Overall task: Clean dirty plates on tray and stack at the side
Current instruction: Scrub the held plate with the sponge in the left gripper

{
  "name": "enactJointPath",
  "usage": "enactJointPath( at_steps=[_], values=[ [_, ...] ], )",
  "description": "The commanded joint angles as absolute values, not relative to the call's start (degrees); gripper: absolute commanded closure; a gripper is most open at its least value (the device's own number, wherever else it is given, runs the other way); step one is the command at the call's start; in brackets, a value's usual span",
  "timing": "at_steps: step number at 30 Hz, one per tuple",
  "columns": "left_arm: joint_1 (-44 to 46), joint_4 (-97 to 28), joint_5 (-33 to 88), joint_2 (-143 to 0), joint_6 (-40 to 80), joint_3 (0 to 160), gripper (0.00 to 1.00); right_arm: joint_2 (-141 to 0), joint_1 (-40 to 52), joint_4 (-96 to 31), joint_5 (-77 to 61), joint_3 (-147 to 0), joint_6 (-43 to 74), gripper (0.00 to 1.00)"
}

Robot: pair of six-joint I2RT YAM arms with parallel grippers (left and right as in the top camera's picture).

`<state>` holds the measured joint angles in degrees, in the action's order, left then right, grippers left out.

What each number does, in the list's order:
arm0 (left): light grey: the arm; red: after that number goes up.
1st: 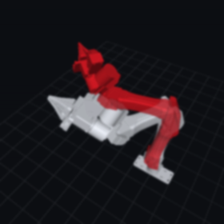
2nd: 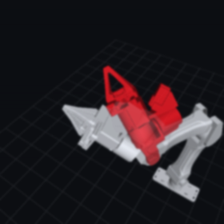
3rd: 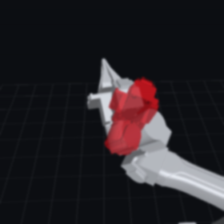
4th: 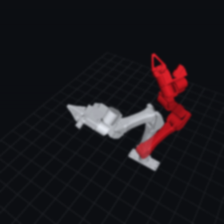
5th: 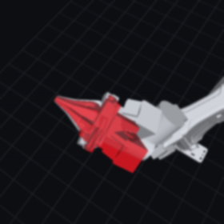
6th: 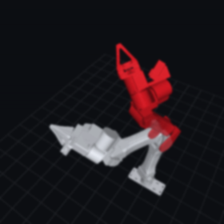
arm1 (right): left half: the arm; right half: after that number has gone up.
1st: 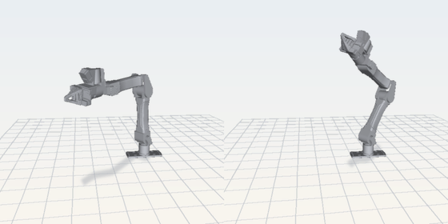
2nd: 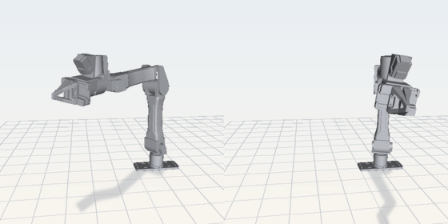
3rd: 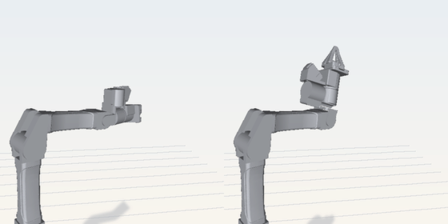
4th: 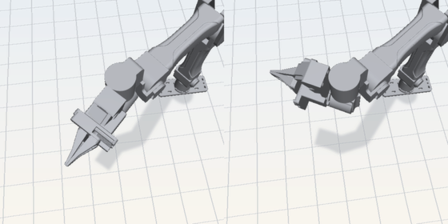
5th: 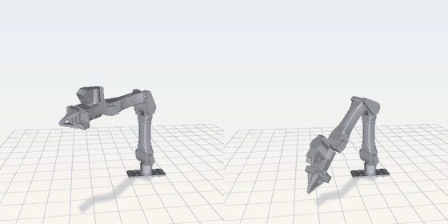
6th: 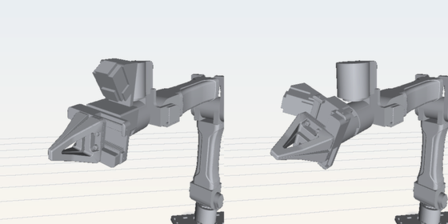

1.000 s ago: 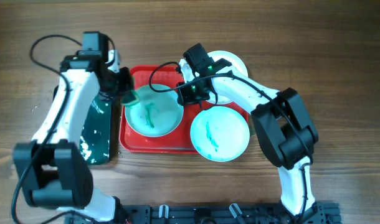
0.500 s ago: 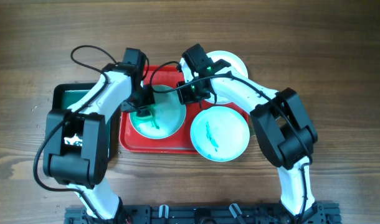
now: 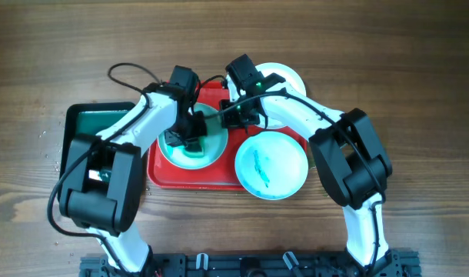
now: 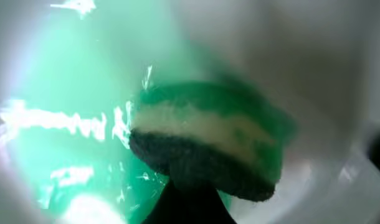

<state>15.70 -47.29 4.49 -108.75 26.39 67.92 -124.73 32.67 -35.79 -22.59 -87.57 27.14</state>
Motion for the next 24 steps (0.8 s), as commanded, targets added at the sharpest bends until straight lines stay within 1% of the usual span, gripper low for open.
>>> enactJointPath(
  at_steps=[1, 3, 5, 7, 9, 12, 14, 15, 17, 20, 24],
  values=[
    [12.8, -51.7, -11.6, -111.2, 40.0, 65.0, 0.96, -125.4, 30.6, -36.8, -20.7, -87.6, 32.2, 0.96],
    [13.3, -52.8, -9.8, -111.2, 40.8, 63.6, 0.96, -125.4, 30.6, -36.4, -20.7, -87.6, 32.1, 0.96],
    [14.0, -54.8, -4.8, -111.2, 40.0, 62.1, 0.96, -125.4, 30.6, -36.3, -20.7, -87.6, 32.0, 0.96],
    [14.2, -55.0, 0.1, -111.2, 34.9, 61.4, 0.96, -125.4, 30.6, -36.3, -20.7, -87.6, 31.2, 0.96],
    [14.1, -52.7, 2.2, -111.2, 30.9, 61.4, 0.96, -125.4, 30.6, -36.3, -20.7, -87.6, 30.8, 0.96],
    [13.6, -45.6, 0.7, -111.2, 31.3, 61.4, 0.96, -125.4, 30.6, -36.4, -20.8, -87.6, 30.5, 0.96],
    [13.2, -40.5, -6.7, -111.2, 38.2, 61.4, 0.96, -125.4, 30.7, -36.4, -20.8, -87.6, 30.1, 0.96],
    [13.2, -35.9, -11.7, -111.2, 42.3, 61.4, 0.96, -125.4, 30.8, -36.4, -20.8, -87.6, 30.0, 0.96],
    [13.4, -32.5, -10.7, -111.2, 40.5, 61.4, 0.96, -125.4, 30.8, -36.4, -20.8, -87.6, 29.9, 0.96],
    [14.0, -27.6, 1.3, -111.2, 26.7, 61.4, 0.96, -125.4, 30.9, -36.3, -20.8, -87.6, 28.8, 0.96],
    [14.6, -26.1, 20.4, -111.1, 13.2, 61.4, 0.96, -125.4, 31.3, -35.1, -20.8, -87.6, 28.4, 0.96]
  ],
)
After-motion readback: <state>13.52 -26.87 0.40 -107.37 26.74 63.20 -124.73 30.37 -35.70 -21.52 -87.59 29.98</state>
